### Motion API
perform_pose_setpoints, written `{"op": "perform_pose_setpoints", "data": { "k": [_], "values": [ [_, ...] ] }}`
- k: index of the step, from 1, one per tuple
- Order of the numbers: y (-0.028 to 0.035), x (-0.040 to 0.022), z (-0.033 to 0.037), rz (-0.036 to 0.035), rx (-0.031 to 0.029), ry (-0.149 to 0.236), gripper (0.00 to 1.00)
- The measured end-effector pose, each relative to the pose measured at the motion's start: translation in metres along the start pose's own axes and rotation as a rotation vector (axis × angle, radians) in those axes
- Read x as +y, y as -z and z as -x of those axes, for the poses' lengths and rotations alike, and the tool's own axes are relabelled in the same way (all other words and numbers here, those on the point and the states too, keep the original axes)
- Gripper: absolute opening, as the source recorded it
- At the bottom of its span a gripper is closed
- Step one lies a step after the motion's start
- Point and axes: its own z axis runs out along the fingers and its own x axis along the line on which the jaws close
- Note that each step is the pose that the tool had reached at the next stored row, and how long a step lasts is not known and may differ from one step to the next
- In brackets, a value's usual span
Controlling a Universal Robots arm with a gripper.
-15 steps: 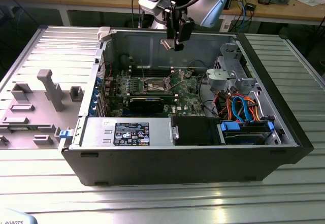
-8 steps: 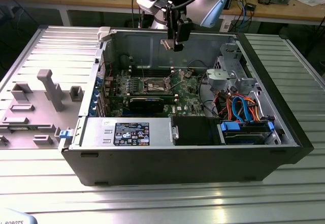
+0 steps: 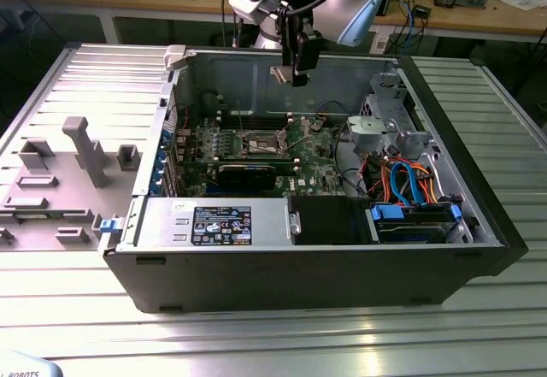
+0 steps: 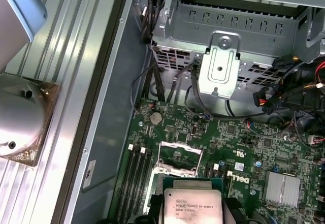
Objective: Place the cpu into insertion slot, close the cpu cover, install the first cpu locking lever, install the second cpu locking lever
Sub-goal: 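Place the cpu into insertion slot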
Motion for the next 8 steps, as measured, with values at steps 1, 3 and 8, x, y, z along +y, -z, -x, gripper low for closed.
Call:
{"op": "perform_pose_setpoints", "data": {
  "k": [1, 3, 8],
  "values": [
    [0.0, 0.0, 0.0, 0.0002, -0.0006, -0.006, 0.54],
    [0.0, 0.0, 0.0, 0.0006, -0.0022, -0.025, 0.54],
    [-0.0001, -0.0006, -0.0001, 0.0012, -0.0062, -0.065, 0.54]
  ]
}}
